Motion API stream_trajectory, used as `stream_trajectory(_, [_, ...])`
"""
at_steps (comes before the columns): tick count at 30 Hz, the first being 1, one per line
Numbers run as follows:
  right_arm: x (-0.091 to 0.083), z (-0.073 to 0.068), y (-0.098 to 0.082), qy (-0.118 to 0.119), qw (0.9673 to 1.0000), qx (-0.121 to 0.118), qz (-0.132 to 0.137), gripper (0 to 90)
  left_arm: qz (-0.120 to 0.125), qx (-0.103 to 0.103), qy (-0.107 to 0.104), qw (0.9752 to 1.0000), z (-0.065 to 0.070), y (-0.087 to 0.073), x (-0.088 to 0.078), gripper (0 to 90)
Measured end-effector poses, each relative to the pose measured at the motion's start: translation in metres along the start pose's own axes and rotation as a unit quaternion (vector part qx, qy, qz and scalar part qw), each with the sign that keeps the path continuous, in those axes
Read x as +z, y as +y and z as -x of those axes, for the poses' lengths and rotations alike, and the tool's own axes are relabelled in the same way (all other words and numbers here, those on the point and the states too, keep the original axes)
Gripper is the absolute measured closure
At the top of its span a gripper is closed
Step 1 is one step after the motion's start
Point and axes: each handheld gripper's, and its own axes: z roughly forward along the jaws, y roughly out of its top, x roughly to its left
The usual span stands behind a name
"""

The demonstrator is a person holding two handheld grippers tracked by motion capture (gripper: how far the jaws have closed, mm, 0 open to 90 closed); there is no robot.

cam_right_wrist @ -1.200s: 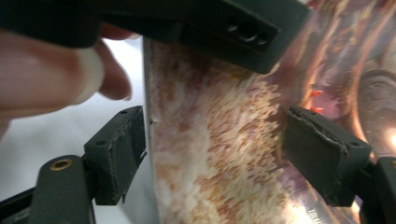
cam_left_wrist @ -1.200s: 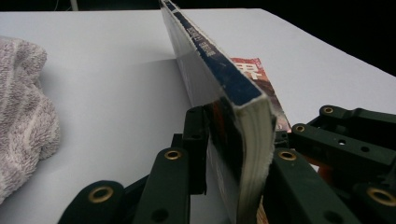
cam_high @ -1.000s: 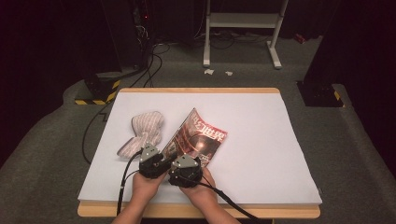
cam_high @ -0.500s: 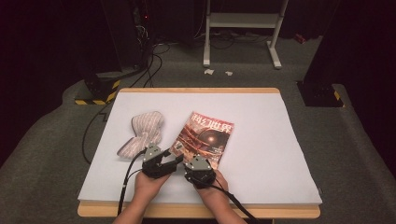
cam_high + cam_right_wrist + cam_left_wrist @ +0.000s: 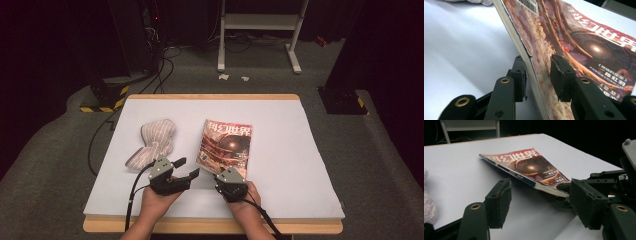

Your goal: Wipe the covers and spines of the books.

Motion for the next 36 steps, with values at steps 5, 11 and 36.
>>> stream_trajectory(5, [-0.006,0.010,-0.003,0.005,1.0000,0.005,0.001,73.8,0.003,0.012,0.024,0.9996,-0.008,0.003,-0.008,35.4])
stream_trajectory(11, [-0.015,0.020,-0.005,0.005,0.9999,0.003,0.009,82.0,-0.011,0.030,0.063,0.9975,-0.024,-0.002,-0.010,37.2])
stream_trajectory(36, [-0.050,0.034,-0.024,0.019,0.9995,0.009,0.022,84.3,-0.108,-0.028,0.174,0.9784,-0.144,-0.003,0.001,35.3])
